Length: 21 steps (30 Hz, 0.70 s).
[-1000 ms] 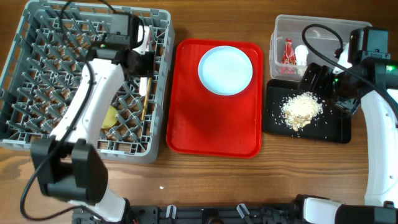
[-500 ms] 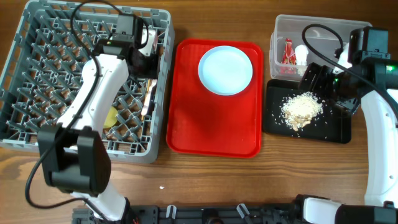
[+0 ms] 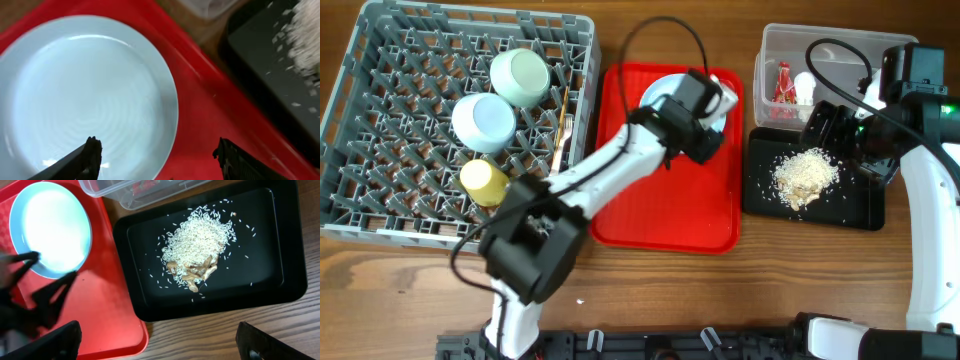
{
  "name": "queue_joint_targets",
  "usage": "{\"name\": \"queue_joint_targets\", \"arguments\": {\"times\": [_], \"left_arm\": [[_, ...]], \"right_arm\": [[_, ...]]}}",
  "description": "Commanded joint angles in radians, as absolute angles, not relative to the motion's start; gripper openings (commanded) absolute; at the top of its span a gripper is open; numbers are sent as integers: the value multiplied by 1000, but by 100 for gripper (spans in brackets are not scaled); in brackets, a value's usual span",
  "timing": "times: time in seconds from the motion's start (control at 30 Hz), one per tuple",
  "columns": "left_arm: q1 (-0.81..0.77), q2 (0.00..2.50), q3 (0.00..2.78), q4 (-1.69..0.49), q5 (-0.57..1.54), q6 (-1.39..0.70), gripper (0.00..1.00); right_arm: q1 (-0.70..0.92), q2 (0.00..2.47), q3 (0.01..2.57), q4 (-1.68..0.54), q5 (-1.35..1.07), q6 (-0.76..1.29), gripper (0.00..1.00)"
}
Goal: Sort waste into correct bins and load items into the dishwasher rack
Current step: 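Reach the left gripper toward the white plate on the red tray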
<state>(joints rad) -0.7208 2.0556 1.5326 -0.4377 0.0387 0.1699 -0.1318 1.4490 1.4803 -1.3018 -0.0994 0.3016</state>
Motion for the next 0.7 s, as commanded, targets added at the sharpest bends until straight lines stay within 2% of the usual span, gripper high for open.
{"name": "queue_joint_targets", "arguments": {"times": [0.0,0.17,0.33,0.53,0.6,0.67], "left_arm": [[-739,2127,1541,-429,-63,206,71],[-740,2202,1538,-458,-92,206,63],[-740,2209,1534,-514,-91,179,34],[-740,2209,1475,-511,-92,177,18],[-740,2209,1475,-498,-107,181,9],[-740,2209,1475,-493,-108,180,6]], "right_arm": [[-133,1449,1477,-1303,-89,289,100],[-133,1449,1477,-1303,-89,289,100],[-133,1449,1477,-1303,-89,289,99],[-133,1449,1477,-1303,-89,289,100],[-133,1449,1477,-1303,-89,289,100],[-133,1449,1477,-1303,-89,288,100]]}}
